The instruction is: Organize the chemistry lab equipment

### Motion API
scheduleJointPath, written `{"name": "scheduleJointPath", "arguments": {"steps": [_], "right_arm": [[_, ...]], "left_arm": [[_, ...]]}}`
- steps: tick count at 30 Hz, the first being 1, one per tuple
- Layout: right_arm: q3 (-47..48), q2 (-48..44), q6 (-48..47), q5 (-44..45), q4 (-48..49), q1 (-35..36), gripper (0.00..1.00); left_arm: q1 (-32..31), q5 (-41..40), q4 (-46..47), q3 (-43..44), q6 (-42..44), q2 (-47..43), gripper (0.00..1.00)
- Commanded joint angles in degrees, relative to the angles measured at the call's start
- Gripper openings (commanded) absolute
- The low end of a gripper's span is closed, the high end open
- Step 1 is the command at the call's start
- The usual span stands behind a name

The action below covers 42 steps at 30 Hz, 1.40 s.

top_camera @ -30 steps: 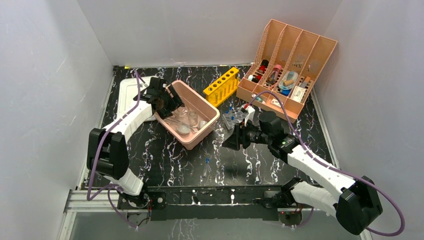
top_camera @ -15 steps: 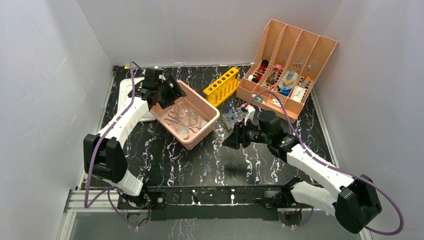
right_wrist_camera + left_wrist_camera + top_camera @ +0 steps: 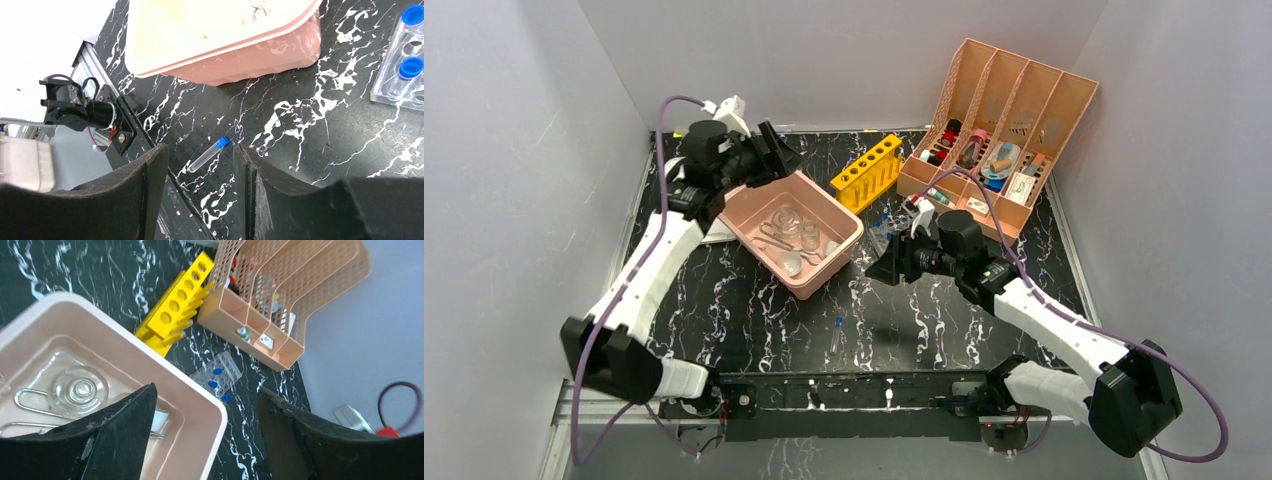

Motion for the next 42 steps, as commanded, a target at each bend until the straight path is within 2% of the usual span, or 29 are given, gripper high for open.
{"name": "scheduleJointPath", "arguments": {"steps": [1, 4, 5, 6, 10, 12, 15, 19, 21, 23, 27, 38, 42], "right_arm": [[4.21, 0.63, -2.55, 2.69, -0.89, -0.24, 0.62], [6.51, 1.51, -5.96, 6.94, -6.81, 0.74, 0.67], [7.50, 2.11, -6.64, 8.83, -8.91, 1.80, 0.68], [8.67, 2.73, -7.07, 11.67, -10.46, 3.33, 0.69], [11.87, 5.81, -6.49, 27.15, -14.42, 14.29, 0.71], [11.30, 7.91, -3.07, 29.79, -14.22, 15.69, 0.69], [10.17, 11.08, 1.70, 30.23, -11.74, 15.83, 0.55], [11.05, 15.35, 2.31, 31.68, -7.13, 15.88, 0.25], [14.02, 18.38, 0.87, 31.77, -7.42, 15.85, 0.15], [17.83, 21.99, -0.20, 30.32, -7.52, 15.93, 0.10], [22.02, 27.25, -1.60, 27.89, -6.02, 16.34, 0.09], [34.51, 40.18, -5.05, 24.19, -4.75, 16.37, 0.10], [38.93, 44.71, -7.52, 25.32, -4.81, 16.33, 0.11]], "left_arm": [[0.00, -4.38, 3.05, -2.80, 6.03, -9.99, 0.73], [0.02, -7.08, 1.86, -5.53, 8.39, -14.44, 0.81], [-0.02, -7.65, 1.24, -6.58, 8.91, -15.80, 0.86], [0.03, -8.40, 0.50, -7.65, 9.01, -17.24, 0.97], [0.04, -10.67, -3.26, -11.57, 8.58, -21.59, 0.98], [0.18, -11.56, -6.17, -13.20, 7.56, -21.91, 0.98], [0.21, -12.34, -8.30, -16.04, 5.92, -24.30, 0.98], [0.17, -13.27, -6.25, -20.92, 5.39, -31.26, 0.98], [0.27, -14.45, -7.87, -20.27, 6.39, -32.24, 0.98], [0.28, -15.82, -11.44, -18.57, 7.41, -31.72, 0.98], [0.24, -17.78, -13.72, -16.83, 8.43, -32.18, 0.98], [0.25, -18.44, -14.99, -18.72, 7.10, -33.73, 0.98], [0.26, -20.20, -15.70, -18.85, 5.93, -33.53, 0.98]]}}
